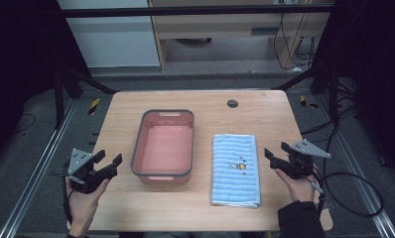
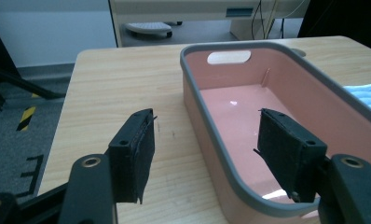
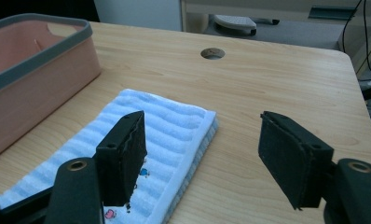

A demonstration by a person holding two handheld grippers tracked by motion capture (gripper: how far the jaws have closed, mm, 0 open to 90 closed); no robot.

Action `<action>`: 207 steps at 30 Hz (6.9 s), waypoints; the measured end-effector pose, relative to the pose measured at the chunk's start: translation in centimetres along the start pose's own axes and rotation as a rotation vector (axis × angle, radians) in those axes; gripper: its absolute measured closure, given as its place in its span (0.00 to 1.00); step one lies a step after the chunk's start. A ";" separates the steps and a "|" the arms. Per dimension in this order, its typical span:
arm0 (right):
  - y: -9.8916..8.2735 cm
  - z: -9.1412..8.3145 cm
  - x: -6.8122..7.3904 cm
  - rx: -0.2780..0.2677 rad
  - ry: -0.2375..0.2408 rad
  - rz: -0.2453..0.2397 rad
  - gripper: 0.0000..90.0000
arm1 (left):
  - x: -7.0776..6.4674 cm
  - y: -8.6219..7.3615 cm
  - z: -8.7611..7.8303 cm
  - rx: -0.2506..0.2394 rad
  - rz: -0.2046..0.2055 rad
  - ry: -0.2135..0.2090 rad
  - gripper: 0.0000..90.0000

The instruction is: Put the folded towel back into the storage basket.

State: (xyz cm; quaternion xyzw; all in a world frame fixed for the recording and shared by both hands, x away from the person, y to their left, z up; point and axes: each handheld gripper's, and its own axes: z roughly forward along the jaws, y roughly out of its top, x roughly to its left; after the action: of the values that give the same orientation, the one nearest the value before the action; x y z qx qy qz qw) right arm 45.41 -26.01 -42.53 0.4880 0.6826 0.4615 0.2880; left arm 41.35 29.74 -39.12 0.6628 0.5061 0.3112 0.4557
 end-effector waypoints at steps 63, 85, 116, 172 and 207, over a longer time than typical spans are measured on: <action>6.2 2.9 0.8 -0.021 0.033 -0.048 0.52 | -16.9 2.4 6.0 -0.005 0.165 -0.294 0.48; 5.4 4.5 0.4 0.027 0.038 -0.049 0.60 | -21.0 0.4 7.9 0.045 0.183 -0.358 0.50; 1.6 8.6 -0.8 0.164 0.035 -0.029 0.63 | -23.4 -5.0 10.6 0.174 0.212 -0.353 0.57; -2.9 12.0 -0.5 0.312 0.119 0.060 0.91 | -24.6 -8.5 12.7 0.286 0.129 -0.325 0.92; 2.4 6.1 0.8 0.087 0.143 -0.011 0.92 | -23.5 -3.3 8.8 0.132 0.146 -0.385 0.94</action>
State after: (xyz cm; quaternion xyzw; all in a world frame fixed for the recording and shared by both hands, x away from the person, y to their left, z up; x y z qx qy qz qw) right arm 51.27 -22.88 -42.80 0.4621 0.7234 0.4634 0.2197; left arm 40.81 4.96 -44.42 0.7732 0.3797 0.1772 0.4760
